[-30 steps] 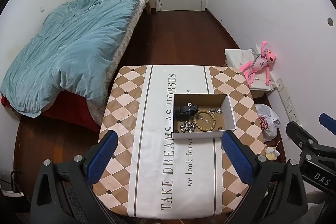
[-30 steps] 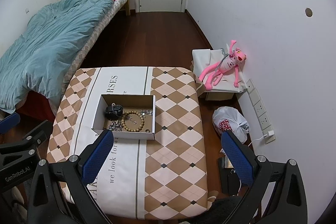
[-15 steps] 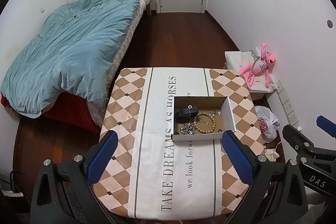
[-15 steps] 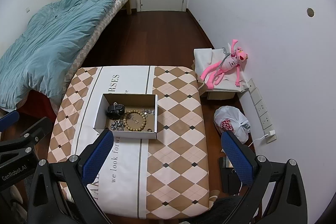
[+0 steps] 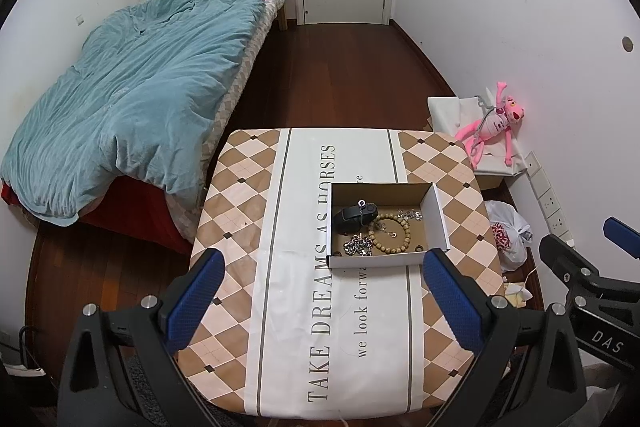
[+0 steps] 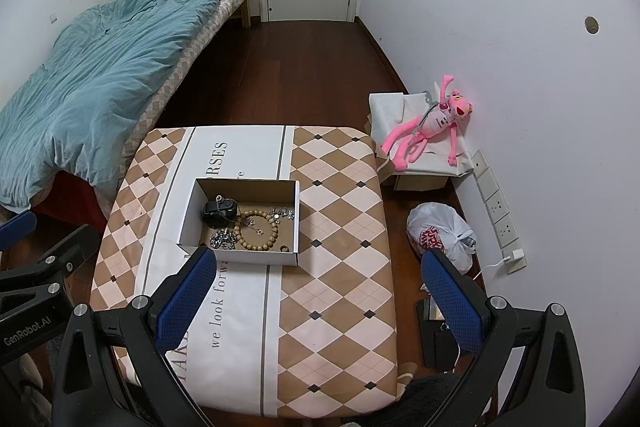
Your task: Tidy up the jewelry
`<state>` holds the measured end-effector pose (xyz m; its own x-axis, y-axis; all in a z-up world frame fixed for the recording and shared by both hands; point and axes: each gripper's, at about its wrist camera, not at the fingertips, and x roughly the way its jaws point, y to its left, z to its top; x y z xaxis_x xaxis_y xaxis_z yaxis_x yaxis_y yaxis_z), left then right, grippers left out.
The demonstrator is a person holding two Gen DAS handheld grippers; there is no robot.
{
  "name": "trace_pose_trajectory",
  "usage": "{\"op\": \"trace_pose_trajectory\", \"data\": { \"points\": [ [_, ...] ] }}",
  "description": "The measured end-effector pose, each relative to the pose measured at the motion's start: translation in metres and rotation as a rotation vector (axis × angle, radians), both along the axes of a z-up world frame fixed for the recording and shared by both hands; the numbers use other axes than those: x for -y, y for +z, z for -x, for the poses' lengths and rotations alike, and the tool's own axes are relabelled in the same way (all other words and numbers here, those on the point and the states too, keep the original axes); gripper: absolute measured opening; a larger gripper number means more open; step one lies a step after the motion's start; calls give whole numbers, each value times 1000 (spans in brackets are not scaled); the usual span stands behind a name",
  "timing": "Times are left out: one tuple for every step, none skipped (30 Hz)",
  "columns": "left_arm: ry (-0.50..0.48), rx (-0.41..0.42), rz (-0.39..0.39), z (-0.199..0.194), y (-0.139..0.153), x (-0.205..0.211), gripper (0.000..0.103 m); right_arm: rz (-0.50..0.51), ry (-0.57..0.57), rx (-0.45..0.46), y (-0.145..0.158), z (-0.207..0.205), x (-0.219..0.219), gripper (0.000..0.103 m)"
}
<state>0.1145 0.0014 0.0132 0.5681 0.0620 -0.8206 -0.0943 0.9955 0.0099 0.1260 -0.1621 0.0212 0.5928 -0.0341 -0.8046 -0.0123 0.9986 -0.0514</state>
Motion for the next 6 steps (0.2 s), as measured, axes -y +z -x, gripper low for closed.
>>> {"op": "trace_pose_trajectory", "data": {
  "points": [
    [-4, 0, 7, 0, 0, 0, 101, 1, 0, 0, 0, 0, 0, 103],
    [-10, 3, 14, 1, 0, 0, 101, 1, 0, 0, 0, -1, 0, 103],
    [-13, 6, 18, 1, 1, 0, 101, 1, 0, 0, 0, 0, 0, 103],
    [-12, 12, 17, 2, 2, 1, 101, 2, 1, 0, 0, 0, -1, 103],
    [-14, 12, 14, 2, 2, 1, 101, 2, 0, 0, 0, -1, 0, 103],
    [-17, 12, 14, 2, 2, 1, 101, 2, -1, 1, 0, 0, 0, 103]
  ]
}}
